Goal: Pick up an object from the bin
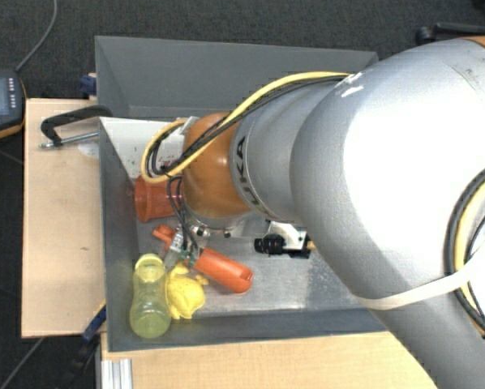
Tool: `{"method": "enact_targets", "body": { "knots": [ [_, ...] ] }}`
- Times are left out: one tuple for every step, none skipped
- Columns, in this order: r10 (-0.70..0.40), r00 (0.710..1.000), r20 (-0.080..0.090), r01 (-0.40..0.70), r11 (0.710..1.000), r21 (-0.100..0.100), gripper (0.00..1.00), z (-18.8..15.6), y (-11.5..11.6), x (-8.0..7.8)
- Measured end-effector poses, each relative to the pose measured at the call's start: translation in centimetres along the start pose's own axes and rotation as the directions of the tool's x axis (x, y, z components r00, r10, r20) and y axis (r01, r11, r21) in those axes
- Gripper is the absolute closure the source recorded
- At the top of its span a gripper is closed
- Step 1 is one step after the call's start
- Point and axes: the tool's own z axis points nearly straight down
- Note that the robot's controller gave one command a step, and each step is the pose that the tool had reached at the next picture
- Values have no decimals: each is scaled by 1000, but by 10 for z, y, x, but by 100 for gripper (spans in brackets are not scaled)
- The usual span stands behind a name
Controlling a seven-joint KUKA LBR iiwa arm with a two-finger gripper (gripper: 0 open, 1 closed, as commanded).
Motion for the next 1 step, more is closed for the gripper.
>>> {"method": "enact_targets", "body": {
  "knots": [
    [0,1000,0,0,1000,0,100,0,0,0]
  ]
}}
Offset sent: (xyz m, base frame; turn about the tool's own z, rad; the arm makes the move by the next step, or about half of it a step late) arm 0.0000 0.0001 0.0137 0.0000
